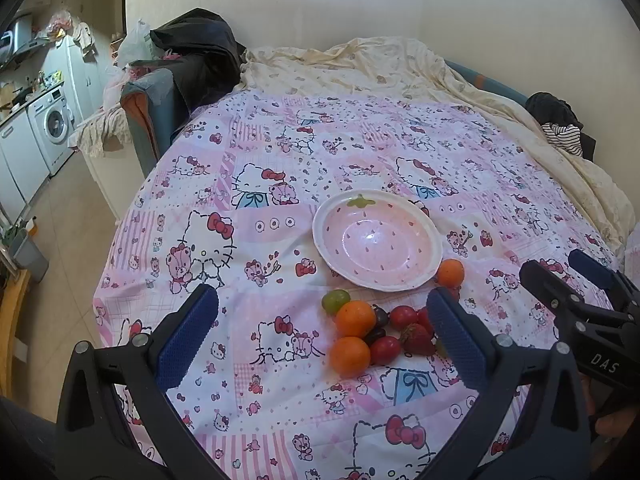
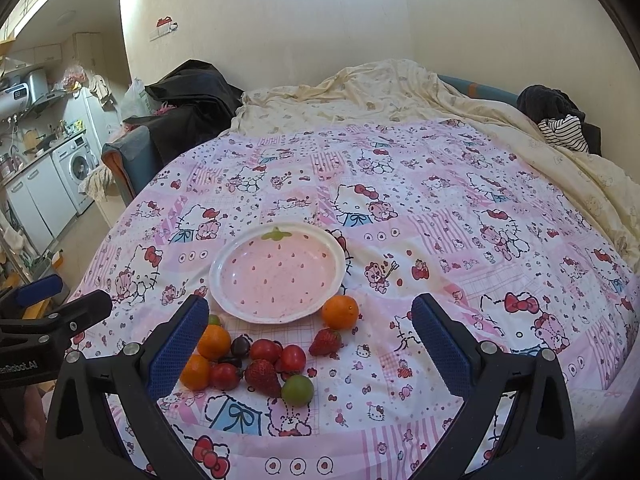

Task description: Organize fruits

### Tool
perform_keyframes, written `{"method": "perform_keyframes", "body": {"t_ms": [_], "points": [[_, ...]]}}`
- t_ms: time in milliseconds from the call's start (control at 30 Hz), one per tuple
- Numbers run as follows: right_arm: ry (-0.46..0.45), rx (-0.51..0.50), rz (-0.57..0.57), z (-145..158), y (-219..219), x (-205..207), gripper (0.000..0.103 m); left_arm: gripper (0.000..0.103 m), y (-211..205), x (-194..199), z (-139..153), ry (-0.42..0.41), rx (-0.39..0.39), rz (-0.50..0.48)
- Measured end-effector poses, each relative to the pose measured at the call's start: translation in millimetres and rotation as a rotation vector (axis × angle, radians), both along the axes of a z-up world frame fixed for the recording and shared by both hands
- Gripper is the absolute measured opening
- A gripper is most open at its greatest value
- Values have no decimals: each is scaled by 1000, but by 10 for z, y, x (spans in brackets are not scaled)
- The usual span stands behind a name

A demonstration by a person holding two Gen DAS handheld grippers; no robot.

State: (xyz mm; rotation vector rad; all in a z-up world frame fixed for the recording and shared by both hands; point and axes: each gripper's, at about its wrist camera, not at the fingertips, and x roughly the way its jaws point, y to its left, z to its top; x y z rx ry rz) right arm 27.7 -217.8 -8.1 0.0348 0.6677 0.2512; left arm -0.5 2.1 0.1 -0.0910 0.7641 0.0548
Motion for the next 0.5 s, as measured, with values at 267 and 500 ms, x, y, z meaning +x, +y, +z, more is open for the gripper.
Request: {"method": "perform_keyframes", "body": {"t_ms": [267, 500], "points": [[-1, -2, 0, -4, 3, -5, 103, 103, -12, 1, -5, 0, 1, -1], [0, -2, 0, -2, 3, -2, 103, 103, -17, -1, -6, 0, 1, -2]]}}
